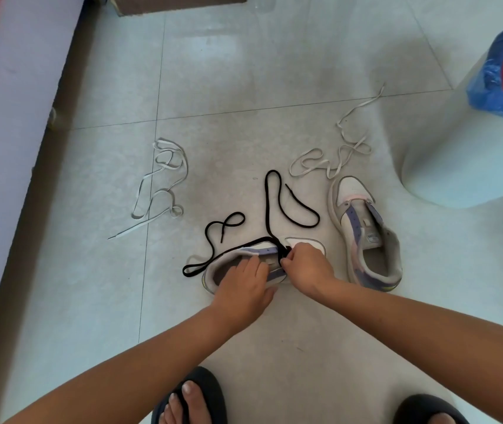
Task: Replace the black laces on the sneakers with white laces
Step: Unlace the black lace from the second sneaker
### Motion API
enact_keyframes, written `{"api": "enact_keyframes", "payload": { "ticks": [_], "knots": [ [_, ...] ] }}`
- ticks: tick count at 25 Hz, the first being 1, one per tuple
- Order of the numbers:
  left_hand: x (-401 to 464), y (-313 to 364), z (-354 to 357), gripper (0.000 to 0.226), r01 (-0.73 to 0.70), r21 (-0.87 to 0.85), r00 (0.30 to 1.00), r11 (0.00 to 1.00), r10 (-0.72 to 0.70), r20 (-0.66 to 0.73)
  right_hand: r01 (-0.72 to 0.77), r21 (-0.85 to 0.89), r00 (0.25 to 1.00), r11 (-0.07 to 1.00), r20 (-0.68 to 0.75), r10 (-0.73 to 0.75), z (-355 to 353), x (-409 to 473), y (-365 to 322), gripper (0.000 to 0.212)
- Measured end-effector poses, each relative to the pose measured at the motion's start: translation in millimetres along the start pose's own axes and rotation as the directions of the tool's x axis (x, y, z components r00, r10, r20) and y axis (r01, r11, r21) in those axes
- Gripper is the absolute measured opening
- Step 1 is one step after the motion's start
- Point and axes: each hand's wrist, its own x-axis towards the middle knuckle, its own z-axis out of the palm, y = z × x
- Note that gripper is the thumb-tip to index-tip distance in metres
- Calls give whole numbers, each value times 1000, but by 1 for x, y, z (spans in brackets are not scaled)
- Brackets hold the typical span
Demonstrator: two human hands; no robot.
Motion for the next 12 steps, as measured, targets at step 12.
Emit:
{"api": "enact_keyframes", "payload": {
  "ticks": [12],
  "knots": [
    [13, -25, 2, 30, -40, -124, 987, 991, 20, -157, 586, -690, 684, 424, 141, -716, -18, 14, 19, 25]
  ]
}}
